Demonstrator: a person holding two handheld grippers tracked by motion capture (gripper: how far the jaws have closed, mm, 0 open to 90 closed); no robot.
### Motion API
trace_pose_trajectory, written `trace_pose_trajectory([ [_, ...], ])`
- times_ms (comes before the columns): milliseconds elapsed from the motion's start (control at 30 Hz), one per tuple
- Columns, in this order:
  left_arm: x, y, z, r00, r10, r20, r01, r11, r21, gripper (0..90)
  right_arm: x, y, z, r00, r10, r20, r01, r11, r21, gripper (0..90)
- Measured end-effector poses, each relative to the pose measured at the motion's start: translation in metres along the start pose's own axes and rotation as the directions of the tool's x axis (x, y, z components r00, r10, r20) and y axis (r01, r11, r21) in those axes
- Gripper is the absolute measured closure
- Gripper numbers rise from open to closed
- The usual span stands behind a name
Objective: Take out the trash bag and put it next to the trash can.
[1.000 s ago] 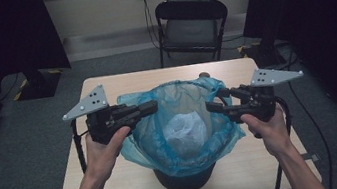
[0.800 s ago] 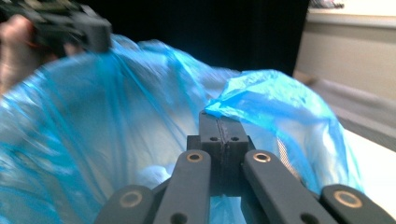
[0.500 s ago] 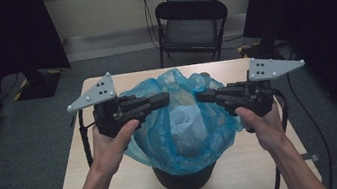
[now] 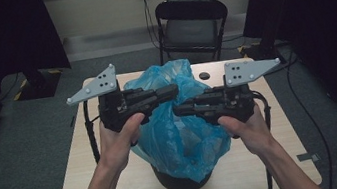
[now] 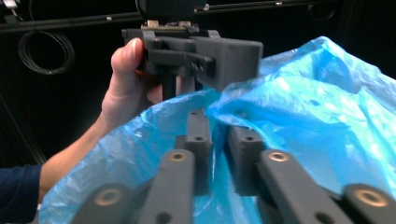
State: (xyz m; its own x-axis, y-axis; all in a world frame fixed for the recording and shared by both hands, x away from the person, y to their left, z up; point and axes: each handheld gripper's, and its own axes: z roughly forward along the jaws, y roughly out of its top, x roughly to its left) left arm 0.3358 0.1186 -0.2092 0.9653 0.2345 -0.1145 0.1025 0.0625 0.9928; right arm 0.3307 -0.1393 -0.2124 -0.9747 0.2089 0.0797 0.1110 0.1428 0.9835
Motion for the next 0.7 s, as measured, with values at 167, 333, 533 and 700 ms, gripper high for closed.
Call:
trace_pose_trajectory([
  [167, 0.001, -0.001, 0.001, 1.0000, -0.005, -0.002, 0.005, 1.0000, 0.007, 90.0, -0.001, 0.001, 0.011, 0.9996, 0.022, -0.017, -0.022, 1.000, 0.001, 64.7],
  [333, 0.000, 0.000, 0.004, 0.9999, -0.002, 0.012, 0.002, 0.9999, 0.016, 90.0, 0.000, 0.004, 0.021, 0.9997, 0.019, 0.016, -0.019, 1.000, 0.012, 58.9],
  [533, -0.002, 0.003, 0.005, 0.9987, -0.004, 0.051, 0.003, 0.9999, 0.015, 90.0, -0.002, 0.004, 0.021, 0.9989, -0.007, 0.046, 0.008, 1.000, -0.025, 89.2],
  [700, -0.003, 0.006, 0.005, 0.9985, 0.013, 0.054, -0.014, 0.9996, 0.023, 90.0, -0.001, 0.001, 0.020, 0.9981, -0.018, 0.058, 0.022, 0.998, -0.064, 90.0],
])
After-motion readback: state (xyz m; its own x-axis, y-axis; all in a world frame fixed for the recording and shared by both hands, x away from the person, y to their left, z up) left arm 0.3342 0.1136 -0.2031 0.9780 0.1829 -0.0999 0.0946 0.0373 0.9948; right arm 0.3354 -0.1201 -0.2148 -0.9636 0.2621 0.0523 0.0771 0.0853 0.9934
